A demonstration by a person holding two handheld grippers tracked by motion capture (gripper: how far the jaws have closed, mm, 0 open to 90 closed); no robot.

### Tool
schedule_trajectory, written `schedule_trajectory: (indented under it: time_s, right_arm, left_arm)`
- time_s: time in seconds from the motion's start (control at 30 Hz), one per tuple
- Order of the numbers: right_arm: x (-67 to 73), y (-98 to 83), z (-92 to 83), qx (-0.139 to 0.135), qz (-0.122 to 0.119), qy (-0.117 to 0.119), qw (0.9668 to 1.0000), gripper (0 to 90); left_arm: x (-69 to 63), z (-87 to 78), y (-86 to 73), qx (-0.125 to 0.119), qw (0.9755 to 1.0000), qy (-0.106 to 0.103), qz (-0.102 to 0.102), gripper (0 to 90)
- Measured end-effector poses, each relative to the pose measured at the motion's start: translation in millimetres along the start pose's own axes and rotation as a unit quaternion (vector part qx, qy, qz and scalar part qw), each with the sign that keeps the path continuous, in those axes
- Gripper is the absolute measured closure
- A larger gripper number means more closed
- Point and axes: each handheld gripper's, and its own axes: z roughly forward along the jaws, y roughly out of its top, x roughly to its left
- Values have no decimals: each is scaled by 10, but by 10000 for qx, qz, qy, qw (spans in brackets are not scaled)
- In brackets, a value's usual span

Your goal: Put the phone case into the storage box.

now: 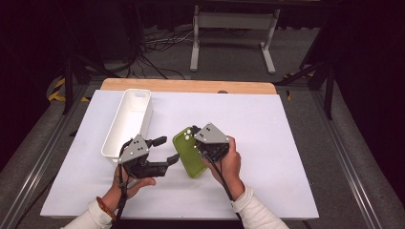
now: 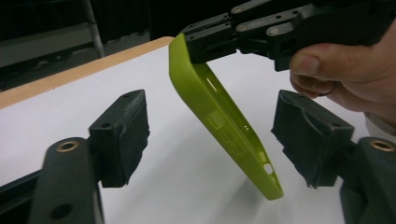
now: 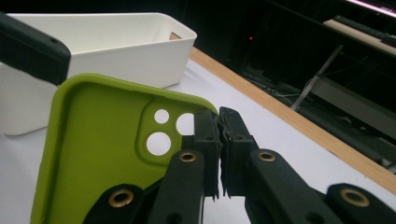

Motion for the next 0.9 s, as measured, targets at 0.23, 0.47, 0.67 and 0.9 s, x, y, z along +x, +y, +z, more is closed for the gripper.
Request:
schedule_trajectory:
  time_s: [0.23,0.47,0.67,0.9]
  right_arm:
    - [-12,-1,-41,-175,71,-149,9997,872]
    - [18,-10,-76,-358,96,-314,9988,872]
    - [49,-6,-102,-490,40,-433,9979,870]
    - [80,15,-151,-650,-7,-551,9964,868]
  left_arm:
    - [73,78,51,-52,9996,18,-285,381]
    - [60,142,73,-93,9992,61,-384,496]
    - [57,137,104,-237,9989,168,-354,543]
    - [57,96,126,-332,9985,117,-412,623]
